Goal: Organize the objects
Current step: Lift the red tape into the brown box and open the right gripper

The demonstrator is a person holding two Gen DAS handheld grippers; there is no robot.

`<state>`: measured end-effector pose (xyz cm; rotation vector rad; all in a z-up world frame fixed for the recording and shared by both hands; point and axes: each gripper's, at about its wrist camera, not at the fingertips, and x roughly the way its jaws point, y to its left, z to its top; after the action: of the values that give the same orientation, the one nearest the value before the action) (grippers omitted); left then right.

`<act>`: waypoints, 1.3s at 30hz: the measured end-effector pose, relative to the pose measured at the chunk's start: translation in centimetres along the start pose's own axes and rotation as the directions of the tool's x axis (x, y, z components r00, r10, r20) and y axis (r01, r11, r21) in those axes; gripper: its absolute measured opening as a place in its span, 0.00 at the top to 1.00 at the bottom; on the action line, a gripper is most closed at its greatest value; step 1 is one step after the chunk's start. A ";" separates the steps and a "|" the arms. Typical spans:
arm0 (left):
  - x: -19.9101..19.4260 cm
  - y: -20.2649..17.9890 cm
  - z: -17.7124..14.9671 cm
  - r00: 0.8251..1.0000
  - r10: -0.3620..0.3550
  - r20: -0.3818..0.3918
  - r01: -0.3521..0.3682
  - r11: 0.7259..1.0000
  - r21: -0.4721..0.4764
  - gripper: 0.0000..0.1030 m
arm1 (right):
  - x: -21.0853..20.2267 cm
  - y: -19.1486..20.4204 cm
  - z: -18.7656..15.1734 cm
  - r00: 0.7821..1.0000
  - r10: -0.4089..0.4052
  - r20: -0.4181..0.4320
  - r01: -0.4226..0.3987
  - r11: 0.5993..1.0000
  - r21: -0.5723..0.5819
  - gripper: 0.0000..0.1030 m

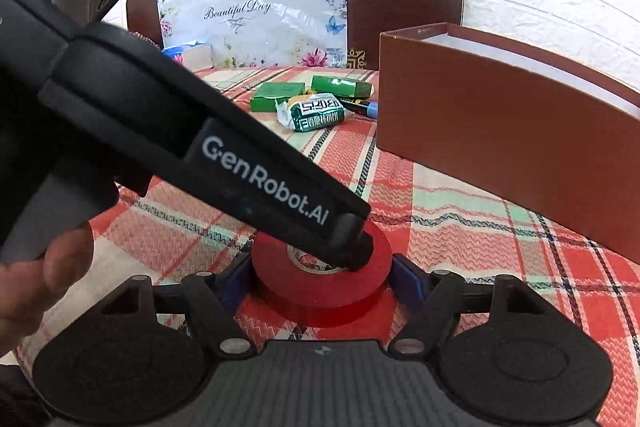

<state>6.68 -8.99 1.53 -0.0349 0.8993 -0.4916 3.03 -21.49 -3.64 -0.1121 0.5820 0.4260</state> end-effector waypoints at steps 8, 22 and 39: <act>-3.8 -5.1 4.6 0.981 -0.038 0.190 0.008 0.988 0.156 0.50 | -4.3 -1.0 0.7 0.954 -0.134 0.269 0.134 0.991 0.018 0.30; 1.5 -14.1 14.5 0.951 -0.062 0.303 -0.032 0.955 0.295 0.49 | -4.6 -11.1 5.4 0.812 -0.376 0.446 0.366 0.924 0.112 0.30; 2.1 -12.0 10.5 0.942 0.019 0.334 -0.127 0.944 0.303 0.30 | -3.3 -13.9 2.1 0.772 -0.485 0.410 0.404 0.873 0.272 0.09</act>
<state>11.01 -22.38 9.35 0.2102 0.4837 -0.5385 7.46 -34.85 -0.24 0.0198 0.0939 -0.0742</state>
